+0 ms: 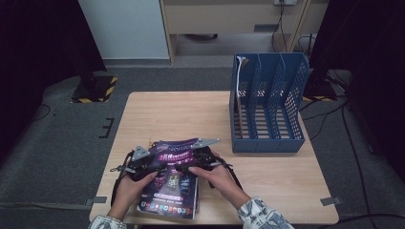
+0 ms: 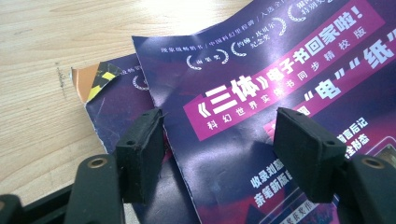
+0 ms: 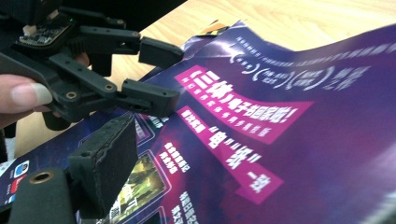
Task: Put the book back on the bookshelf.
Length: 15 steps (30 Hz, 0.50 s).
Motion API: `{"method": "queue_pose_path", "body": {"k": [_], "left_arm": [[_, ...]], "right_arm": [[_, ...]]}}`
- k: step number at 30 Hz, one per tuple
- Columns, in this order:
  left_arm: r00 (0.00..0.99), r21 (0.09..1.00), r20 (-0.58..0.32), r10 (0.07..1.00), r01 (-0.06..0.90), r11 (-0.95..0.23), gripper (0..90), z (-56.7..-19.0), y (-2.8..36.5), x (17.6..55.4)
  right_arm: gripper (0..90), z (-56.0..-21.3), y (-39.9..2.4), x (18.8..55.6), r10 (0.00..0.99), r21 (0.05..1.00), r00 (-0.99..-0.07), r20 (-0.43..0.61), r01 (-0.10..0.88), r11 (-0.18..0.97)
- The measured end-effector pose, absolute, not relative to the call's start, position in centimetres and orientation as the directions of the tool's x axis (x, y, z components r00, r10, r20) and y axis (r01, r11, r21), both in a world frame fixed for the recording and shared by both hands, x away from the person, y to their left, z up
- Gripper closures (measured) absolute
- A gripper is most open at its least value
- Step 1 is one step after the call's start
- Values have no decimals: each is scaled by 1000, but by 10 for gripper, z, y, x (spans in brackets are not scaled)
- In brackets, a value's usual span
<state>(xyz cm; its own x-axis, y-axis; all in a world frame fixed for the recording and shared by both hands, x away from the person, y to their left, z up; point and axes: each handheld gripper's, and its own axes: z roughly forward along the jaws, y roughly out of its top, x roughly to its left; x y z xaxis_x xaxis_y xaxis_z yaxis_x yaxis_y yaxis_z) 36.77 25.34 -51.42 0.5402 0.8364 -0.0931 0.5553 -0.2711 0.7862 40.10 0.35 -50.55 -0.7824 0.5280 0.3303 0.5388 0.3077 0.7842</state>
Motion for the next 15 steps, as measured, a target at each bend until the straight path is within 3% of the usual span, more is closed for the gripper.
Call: {"method": "queue_pose_path", "body": {"k": [15], "left_arm": [[546,789,-96,832,552,-271,315,-515,253,368]], "right_arm": [[141,-510,14,404,541,751,-747,386,595,285]]}}
